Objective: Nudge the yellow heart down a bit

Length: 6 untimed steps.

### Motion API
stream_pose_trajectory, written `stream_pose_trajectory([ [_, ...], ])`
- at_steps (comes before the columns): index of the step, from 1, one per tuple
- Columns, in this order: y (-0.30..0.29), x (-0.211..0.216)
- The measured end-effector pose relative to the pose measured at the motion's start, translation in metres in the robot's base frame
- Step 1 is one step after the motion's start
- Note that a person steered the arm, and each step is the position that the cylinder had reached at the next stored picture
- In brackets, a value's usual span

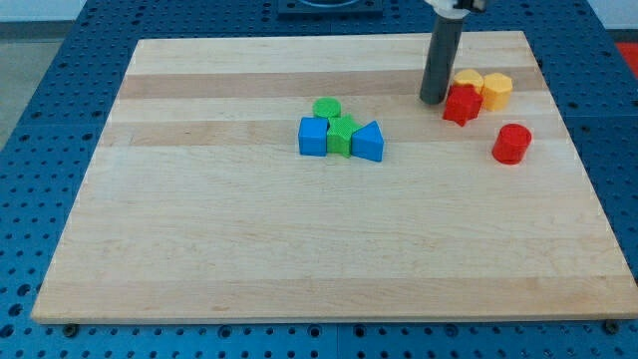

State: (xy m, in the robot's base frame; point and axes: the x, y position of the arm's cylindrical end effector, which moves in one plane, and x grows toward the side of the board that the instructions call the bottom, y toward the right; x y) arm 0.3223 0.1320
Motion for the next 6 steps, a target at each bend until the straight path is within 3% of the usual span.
stream_pose_trajectory([
  [2, 0.012, -0.051],
  [6, 0.032, -0.031],
])
